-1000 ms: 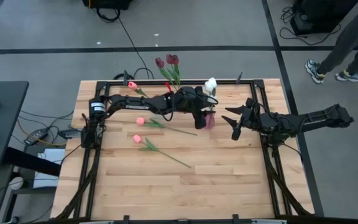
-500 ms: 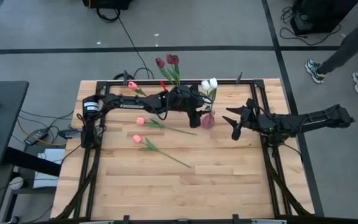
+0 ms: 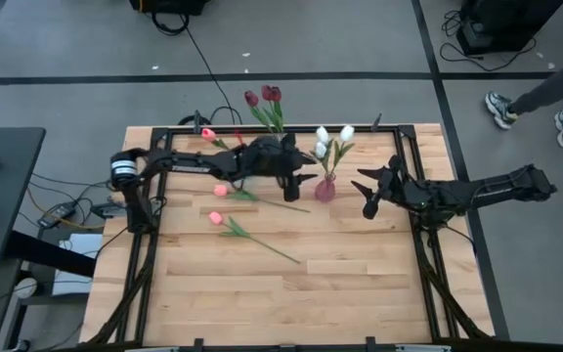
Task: Sort flowers into vase by color
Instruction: Put the top pink flower into the blue vase
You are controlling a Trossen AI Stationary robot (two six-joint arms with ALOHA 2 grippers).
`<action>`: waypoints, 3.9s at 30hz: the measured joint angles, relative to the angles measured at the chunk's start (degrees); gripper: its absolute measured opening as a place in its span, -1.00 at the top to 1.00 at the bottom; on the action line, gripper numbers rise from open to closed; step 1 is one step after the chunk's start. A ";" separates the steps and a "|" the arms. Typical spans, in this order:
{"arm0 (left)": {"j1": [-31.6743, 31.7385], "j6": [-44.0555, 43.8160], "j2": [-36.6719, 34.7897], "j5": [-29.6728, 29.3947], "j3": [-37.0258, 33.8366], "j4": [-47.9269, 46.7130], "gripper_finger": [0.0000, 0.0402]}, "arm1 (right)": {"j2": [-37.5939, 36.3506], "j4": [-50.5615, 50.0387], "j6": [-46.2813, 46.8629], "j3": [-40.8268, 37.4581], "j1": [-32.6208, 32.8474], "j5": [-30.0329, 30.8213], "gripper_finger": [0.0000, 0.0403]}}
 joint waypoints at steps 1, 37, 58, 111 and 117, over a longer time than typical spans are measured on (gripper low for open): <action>-0.29 -0.02 -1.18 -0.16 -2.00 2.26 0.11 | -0.04 0.64 0.68 -0.44 0.00 0.36 0.03; -13.50 -6.06 -44.36 -15.08 -47.67 20.36 0.11 | 43.11 24.66 8.89 17.12 2.43 -16.73 0.09; -18.97 -13.32 -60.39 -15.66 -59.67 20.34 0.11 | 61.03 21.34 8.57 34.85 4.80 -17.25 0.09; -20.99 -14.79 -63.38 -19.50 -60.68 13.65 0.11 | 80.02 1.94 15.56 40.06 -6.27 -17.61 0.26; -20.99 -14.72 -63.38 -19.50 -60.68 13.64 0.11 | 79.87 2.61 13.84 39.05 -6.32 -18.08 0.26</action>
